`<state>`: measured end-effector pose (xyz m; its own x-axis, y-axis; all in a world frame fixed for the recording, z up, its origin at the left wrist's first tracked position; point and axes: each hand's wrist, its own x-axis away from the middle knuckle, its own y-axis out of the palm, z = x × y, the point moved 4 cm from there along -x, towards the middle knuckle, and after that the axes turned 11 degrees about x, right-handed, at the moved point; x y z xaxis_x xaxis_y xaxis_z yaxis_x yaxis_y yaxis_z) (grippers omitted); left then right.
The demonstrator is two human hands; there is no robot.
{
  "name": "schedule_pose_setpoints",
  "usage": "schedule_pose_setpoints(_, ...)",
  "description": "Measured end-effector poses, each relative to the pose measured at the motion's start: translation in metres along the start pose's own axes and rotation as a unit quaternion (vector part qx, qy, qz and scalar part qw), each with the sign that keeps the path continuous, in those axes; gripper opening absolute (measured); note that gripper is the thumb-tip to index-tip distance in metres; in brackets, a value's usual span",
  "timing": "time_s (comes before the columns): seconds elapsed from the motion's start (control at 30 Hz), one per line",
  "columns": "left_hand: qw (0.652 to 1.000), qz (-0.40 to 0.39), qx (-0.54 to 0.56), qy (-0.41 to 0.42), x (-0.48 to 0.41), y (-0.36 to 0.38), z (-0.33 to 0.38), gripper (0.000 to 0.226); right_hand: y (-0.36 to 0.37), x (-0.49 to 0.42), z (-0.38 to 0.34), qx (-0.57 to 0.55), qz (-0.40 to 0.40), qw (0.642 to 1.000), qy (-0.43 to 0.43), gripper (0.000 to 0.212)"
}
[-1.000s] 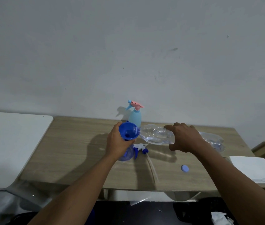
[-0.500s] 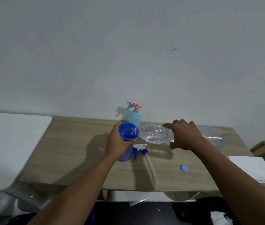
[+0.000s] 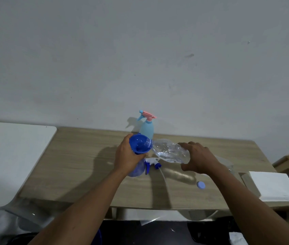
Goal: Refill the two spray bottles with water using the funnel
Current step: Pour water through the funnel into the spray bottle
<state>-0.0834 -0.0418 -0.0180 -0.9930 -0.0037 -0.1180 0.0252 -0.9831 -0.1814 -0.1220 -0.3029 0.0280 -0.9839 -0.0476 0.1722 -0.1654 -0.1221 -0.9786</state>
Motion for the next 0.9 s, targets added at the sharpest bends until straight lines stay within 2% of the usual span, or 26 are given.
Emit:
schedule_pose_setpoints(0.17,1.000,0.004,-0.008,0.007,-0.002,0.002,-0.007,0.081,0.020,0.000,-0.003,-0.189,0.049,0.981,-0.004,0.082)
schedule_pose_setpoints(0.27,1.000,0.007,-0.010,0.008,-0.003,0.003,-0.008,0.082,0.028,0.001,0.002,-0.278,0.125,0.952,0.019,0.077)
schedule_pose_setpoints(0.4,1.000,0.003,-0.008,0.011,-0.003,0.003,-0.009,0.082,0.038,0.003,0.013,-0.376,0.198,0.901,0.092,0.071)
schedule_pose_setpoints(0.63,1.000,0.003,-0.008,0.006,-0.004,0.003,-0.013,0.084,0.062,0.003,0.008,-0.479,0.220,0.837,0.145,0.072)
schedule_pose_setpoints(0.9,1.000,-0.002,0.000,0.009,-0.001,0.003,-0.008,0.089,0.074,0.000,0.010,-0.499,0.238,0.814,0.177,0.077)
